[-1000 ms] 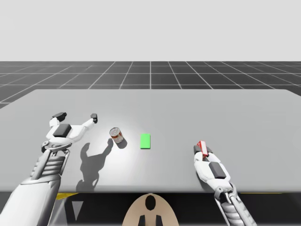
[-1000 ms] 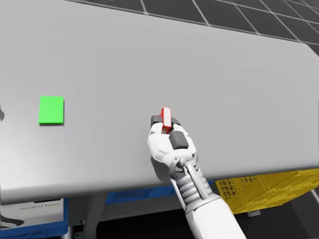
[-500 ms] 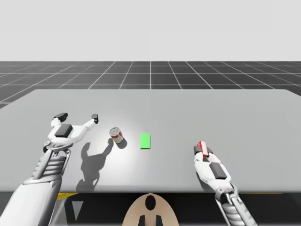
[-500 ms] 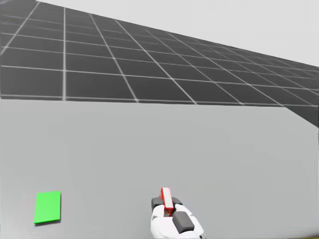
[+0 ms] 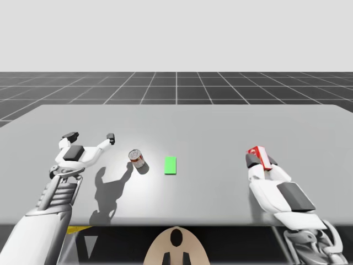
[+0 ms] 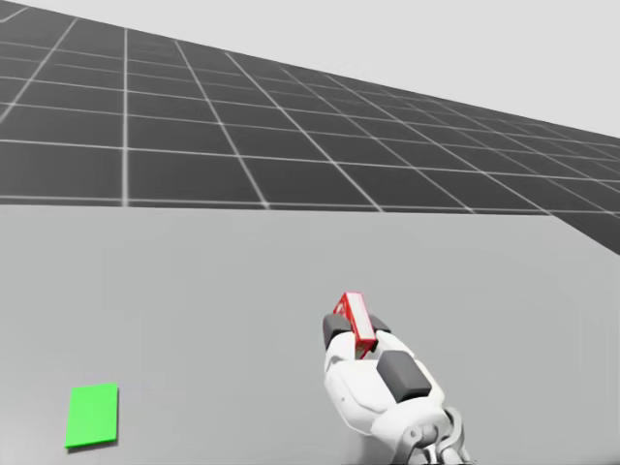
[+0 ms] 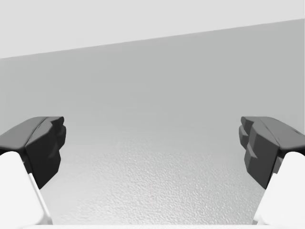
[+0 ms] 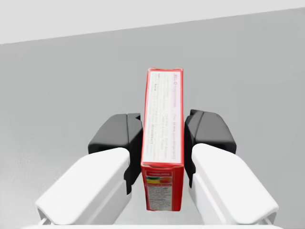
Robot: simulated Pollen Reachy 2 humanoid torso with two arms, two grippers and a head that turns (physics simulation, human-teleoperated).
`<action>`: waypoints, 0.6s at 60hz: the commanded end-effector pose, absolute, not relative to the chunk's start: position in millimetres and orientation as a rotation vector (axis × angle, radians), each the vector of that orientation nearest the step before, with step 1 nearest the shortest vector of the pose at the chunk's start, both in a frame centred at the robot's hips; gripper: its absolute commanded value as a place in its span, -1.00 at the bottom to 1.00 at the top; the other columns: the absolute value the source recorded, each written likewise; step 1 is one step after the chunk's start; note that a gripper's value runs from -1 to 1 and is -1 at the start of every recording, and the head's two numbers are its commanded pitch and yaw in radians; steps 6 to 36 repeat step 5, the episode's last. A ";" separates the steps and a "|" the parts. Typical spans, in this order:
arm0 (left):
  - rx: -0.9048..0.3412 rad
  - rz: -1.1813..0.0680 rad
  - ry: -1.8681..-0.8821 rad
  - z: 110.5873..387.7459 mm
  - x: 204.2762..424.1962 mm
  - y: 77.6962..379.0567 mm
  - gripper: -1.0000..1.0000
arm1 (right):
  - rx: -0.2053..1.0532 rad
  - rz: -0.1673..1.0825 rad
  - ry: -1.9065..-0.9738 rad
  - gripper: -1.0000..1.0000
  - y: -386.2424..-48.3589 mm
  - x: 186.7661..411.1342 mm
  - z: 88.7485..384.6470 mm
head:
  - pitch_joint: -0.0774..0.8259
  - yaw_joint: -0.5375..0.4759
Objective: Look at the card. If it is red, pick the object on the left. If it is green, pick the object on the right.
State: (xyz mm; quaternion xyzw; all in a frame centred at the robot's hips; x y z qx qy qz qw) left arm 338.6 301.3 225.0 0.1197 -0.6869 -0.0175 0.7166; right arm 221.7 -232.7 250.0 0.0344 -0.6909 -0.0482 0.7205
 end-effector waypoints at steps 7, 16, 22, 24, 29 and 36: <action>0.265 -0.034 -1.523 225.8 338.4 302.4 -1.00 | 0.166 -0.140 -1.815 1.00 -234.0 210.6 333.8 | -0.05 -0.69; 0.265 -0.034 -1.523 225.8 338.4 302.4 -1.00 | 0.166 -0.140 -1.815 1.00 -234.0 210.6 333.8 | -0.05 -0.69; 0.265 -0.034 -1.523 225.8 338.4 302.4 -1.00 | 0.166 -0.140 -1.815 1.00 -234.0 210.6 333.8 | -0.05 -0.69; 0.265 -0.034 -1.523 225.8 338.4 302.4 -1.00 | 0.166 -0.140 -1.815 1.00 -234.0 210.6 333.8 | -0.05 -0.69; 0.265 -0.034 -1.523 225.8 338.4 302.4 -1.00 | 0.166 -0.140 -1.815 1.00 -234.0 210.6 333.8 | -0.05 -0.69; 0.265 -0.034 -1.523 225.8 338.4 302.4 -1.00 | 0.166 -0.140 -1.815 1.00 -234.0 210.6 333.8 | -0.05 -0.69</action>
